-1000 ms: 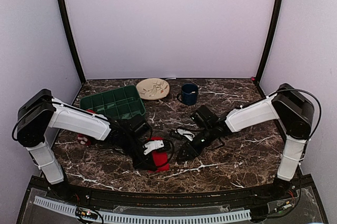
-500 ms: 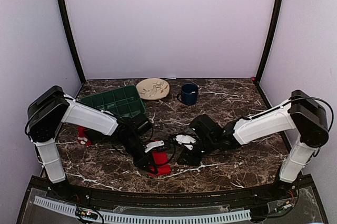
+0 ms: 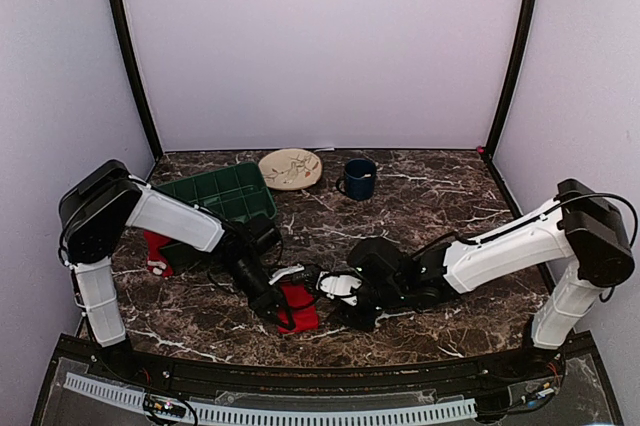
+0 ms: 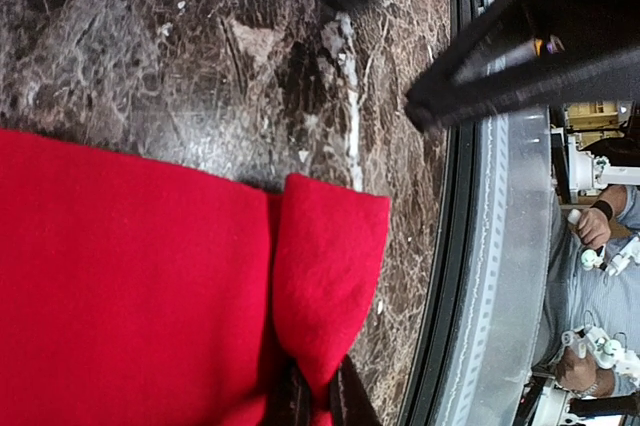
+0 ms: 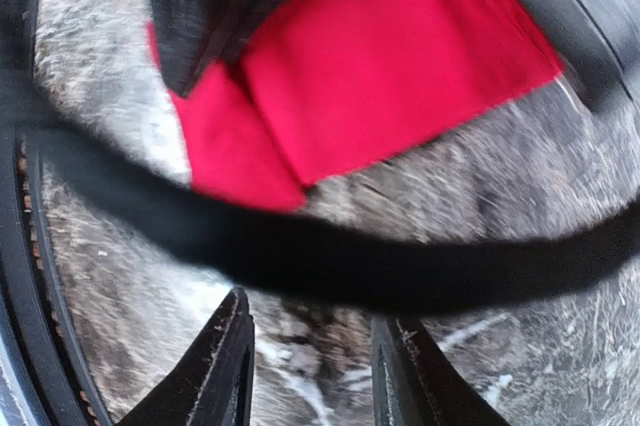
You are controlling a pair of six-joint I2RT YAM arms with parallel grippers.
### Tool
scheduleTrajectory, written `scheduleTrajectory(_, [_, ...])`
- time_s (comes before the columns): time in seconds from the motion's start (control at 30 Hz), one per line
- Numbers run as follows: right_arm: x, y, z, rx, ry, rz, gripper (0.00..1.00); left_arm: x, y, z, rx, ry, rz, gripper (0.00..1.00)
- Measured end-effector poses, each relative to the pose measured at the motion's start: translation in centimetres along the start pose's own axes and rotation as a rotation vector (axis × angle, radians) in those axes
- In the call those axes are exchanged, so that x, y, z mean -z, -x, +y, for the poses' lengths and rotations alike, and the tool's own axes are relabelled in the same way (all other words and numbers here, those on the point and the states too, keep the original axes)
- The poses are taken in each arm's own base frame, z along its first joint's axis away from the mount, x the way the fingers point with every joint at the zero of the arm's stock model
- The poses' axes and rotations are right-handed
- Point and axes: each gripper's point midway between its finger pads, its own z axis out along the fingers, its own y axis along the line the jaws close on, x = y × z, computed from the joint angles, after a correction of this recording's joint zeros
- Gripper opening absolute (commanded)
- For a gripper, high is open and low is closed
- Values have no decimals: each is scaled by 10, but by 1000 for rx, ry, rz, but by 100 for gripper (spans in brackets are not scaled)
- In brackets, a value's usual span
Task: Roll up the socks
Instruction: Roll the sock at the center of the board.
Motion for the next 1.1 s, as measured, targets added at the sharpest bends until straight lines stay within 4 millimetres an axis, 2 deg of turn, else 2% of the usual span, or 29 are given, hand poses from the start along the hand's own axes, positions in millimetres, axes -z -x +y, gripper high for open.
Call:
scheduleTrajectory(0.23, [0,18,17,84,3,-29,41,-1,4,1,37,-50,-2,0])
scheduleTrajectory(0.4, [-9,30,25,131,8,-34,41,0,2,1,58,-71,1,0])
scheduleTrajectory(0.63, [-24,23,28,173,19,5,40,2,-1,2,77,-92,3,0])
scheduleTrajectory(1.1, [-40,20,29,234,29,39,35,2,-3,2,93,-128,10,0])
